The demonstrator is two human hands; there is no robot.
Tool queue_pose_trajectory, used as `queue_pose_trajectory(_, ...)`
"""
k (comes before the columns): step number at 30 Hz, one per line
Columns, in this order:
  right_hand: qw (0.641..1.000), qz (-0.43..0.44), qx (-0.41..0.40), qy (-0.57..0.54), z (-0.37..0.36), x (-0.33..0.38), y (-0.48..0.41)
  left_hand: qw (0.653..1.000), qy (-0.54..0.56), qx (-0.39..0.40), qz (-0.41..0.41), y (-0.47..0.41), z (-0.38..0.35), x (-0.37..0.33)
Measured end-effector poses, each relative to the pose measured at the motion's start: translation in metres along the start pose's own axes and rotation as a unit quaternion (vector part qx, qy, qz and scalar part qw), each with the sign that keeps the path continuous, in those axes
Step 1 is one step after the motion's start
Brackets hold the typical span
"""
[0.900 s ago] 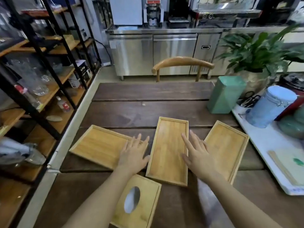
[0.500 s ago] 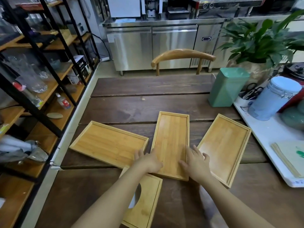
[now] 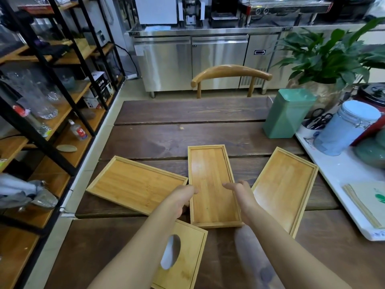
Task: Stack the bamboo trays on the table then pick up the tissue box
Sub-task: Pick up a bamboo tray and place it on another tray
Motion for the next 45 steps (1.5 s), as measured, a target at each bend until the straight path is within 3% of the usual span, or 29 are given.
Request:
queue_pose_trajectory(7, 0.997, -0.075, -0.007, 0.009, 0.004, -0.001, -0.005, 0.998, -0.011, -0.047, -0.051, -0.001, 0.008, -0.001)
queue_pose_trajectory(11, 0.994, -0.008, -0.067, 0.081, 0.016, 0.012, -0.005, 0.995, -0.01, -0.021, -0.1, 0.005, 0.005, -0.011)
queue_pose_trajectory(16, 0.982, 0.105, -0.128, 0.094, 0.038, 0.029, 0.01, 0.98, -0.008, -0.037, -0.198, 0.02, -0.02, -0.035)
queue_pose_trajectory(20, 0.968, 0.129, -0.178, 0.123, 0.08, 0.038, 0.019, 0.962, -0.067, -0.033, -0.264, 0.027, -0.053, -0.06)
queue_pose_trajectory(25, 0.945, 0.123, -0.237, 0.189, 0.141, 0.036, 0.025, 0.957, -0.12, -0.001, -0.263, 0.026, -0.105, -0.082)
queue_pose_trajectory(29, 0.941, 0.091, -0.272, 0.178, 0.168, 0.014, 0.025, 0.964, -0.09, 0.062, -0.241, 0.021, -0.144, -0.087)
queue_pose_trajectory(34, 0.928, 0.089, -0.316, 0.176, 0.177, -0.008, 0.02, 0.938, -0.202, 0.101, -0.263, 0.008, -0.161, -0.082)
queue_pose_trajectory(45, 0.923, 0.076, -0.362, 0.11, 0.18, -0.037, 0.0, 0.947, -0.129, 0.108, -0.272, -0.001, -0.17, -0.071)
Point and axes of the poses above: each hand's wrist, its own y-axis away from the middle knuckle, its own z-axis out of the back of the hand, x = y × z, the point moved 6 cm from there along -y, towards the middle knuckle, and after that the axes turned 2 degrees about y, right-handed, at the moved point
